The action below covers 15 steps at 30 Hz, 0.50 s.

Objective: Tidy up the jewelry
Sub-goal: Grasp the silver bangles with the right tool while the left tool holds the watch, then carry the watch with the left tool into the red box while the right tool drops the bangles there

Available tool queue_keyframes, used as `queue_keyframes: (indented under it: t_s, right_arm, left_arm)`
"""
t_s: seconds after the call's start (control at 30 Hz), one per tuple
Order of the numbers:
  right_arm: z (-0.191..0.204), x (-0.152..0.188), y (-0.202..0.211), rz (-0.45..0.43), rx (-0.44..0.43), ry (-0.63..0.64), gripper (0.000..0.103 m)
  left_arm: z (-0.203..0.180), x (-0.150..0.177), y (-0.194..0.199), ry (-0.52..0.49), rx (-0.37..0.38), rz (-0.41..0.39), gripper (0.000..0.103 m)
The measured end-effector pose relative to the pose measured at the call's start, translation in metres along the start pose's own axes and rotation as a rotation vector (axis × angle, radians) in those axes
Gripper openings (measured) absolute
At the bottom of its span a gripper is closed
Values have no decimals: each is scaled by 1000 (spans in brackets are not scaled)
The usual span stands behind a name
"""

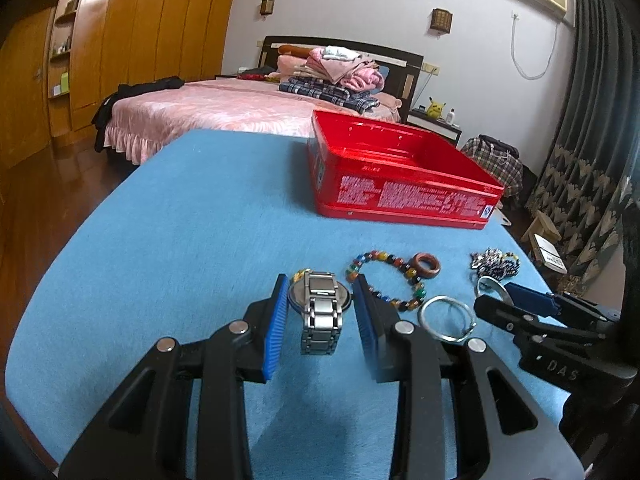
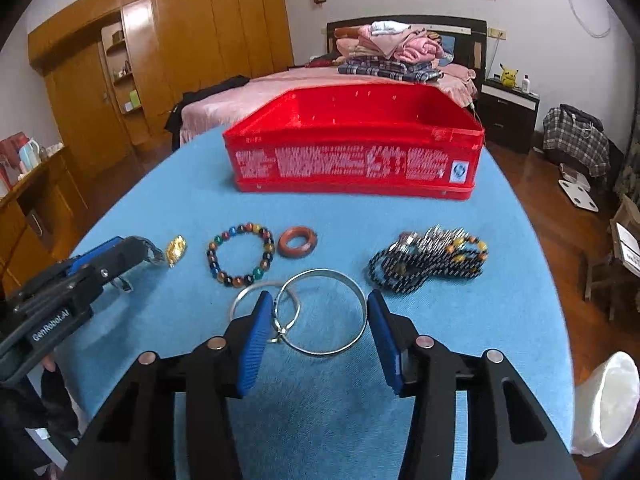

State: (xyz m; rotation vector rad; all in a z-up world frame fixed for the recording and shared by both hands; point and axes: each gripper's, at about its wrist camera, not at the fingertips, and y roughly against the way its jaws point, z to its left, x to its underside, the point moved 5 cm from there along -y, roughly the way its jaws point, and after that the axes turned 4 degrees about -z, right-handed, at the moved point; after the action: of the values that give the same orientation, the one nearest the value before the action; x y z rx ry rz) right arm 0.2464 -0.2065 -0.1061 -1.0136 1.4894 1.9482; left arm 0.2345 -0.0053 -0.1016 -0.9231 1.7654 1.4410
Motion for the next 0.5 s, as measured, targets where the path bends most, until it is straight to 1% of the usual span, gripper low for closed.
queue_keyframes:
  t_s: [0.23, 0.37, 0.5]
  right_arm:
    - [-7, -35, 13, -68, 2, 4, 48]
    - [-16, -61, 13, -115, 9, -1, 48]
    - [-23, -85, 6, -150, 15, -11, 48]
  left_arm:
    - [-11, -25, 2, 5, 26, -57, 31]
    - [-18, -46, -2, 14, 38, -100, 31]
    - [-27, -76, -12, 22, 54, -147, 31]
